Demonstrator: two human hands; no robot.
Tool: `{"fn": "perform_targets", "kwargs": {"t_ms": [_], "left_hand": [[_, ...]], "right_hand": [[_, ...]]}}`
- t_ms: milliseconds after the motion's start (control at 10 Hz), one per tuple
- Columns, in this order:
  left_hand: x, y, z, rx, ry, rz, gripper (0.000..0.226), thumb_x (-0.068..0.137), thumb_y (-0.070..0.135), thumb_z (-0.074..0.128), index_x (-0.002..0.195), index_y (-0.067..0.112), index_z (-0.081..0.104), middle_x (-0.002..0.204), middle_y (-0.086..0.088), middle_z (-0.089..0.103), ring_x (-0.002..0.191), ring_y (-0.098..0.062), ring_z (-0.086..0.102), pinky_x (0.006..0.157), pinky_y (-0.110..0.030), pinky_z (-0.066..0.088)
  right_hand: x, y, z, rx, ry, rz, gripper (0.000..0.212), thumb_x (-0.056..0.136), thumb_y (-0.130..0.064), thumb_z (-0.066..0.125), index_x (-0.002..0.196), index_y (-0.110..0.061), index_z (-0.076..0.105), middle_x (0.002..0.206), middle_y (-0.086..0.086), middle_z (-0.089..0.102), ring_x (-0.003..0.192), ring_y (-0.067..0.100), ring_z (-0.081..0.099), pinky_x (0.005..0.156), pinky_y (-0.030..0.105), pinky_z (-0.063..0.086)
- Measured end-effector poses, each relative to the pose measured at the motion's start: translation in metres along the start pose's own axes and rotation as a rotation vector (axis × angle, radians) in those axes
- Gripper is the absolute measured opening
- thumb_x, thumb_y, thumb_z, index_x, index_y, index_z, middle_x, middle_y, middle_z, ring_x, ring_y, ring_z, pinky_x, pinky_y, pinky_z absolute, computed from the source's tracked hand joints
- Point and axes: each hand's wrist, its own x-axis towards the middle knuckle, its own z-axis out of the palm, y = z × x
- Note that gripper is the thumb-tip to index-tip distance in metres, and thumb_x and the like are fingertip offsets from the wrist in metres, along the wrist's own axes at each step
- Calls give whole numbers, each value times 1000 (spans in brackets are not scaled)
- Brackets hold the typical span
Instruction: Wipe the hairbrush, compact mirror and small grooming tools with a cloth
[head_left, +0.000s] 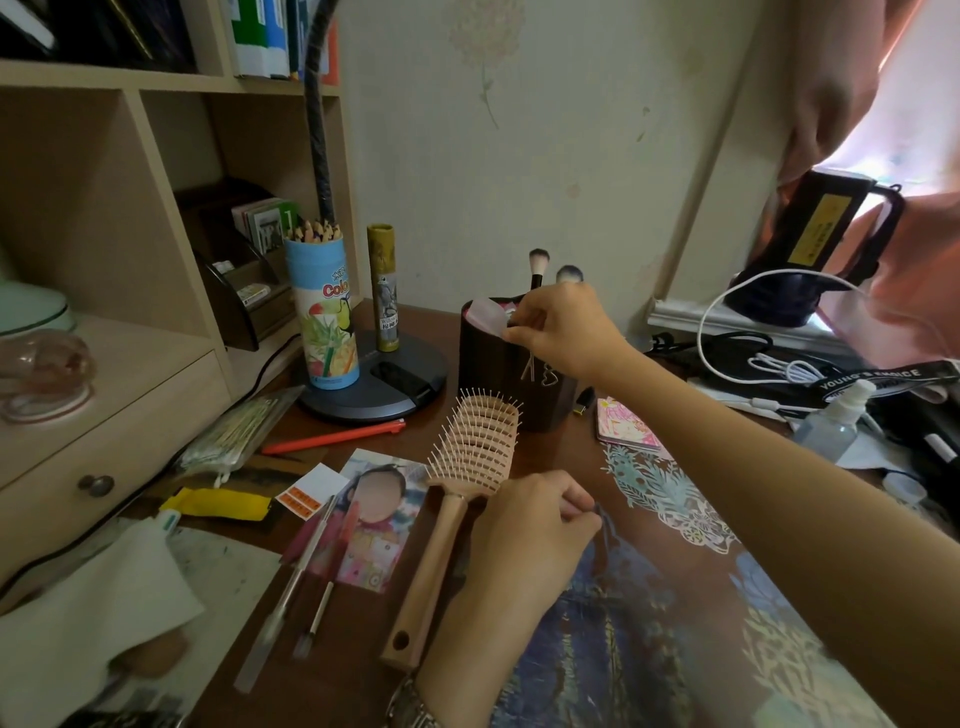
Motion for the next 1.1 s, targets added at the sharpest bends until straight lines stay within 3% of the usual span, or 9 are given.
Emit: {"fn": "perform_targets", "kwargs": {"t_ms": [200, 500, 900, 1100], "left_hand": [[0, 0, 0, 2, 1, 3, 14, 86, 32, 64, 98, 27, 68, 87, 13, 66, 81, -4, 63, 76, -33, 57], [-1, -1, 0, 6, -10, 0, 14, 86, 32, 64, 98, 27, 68, 90, 11, 68, 82, -5, 63, 77, -34, 57], [0, -1, -1, 6, -13, -7, 14, 86, 32, 65, 98, 27, 68, 91, 10, 68, 82, -5, 63, 77, -33, 57], [0, -1, -2, 17, -18, -35, 13, 85, 31, 65, 97, 27, 69, 88, 11, 68, 81, -5, 63, 77, -35, 57]], "right_hand": [[2, -1, -1, -12, -23, 1, 20, 86, -20, 68, 101, -7, 71, 94, 9, 71, 78, 19, 66, 75, 31, 58], [-3, -2, 0, 5, -34, 6, 22, 89, -23, 65, 103, -6, 68, 94, 7, 70, 77, 15, 64, 71, 22, 51], [-7, -4, -3, 46, -71, 39, 27, 88, -27, 65, 107, -7, 66, 96, 5, 67, 85, 17, 63, 78, 26, 54], [-7, -4, -11, 39, -109, 52, 28, 86, -25, 68, 107, -7, 67, 100, 7, 69, 82, 12, 60, 76, 20, 50]]}}
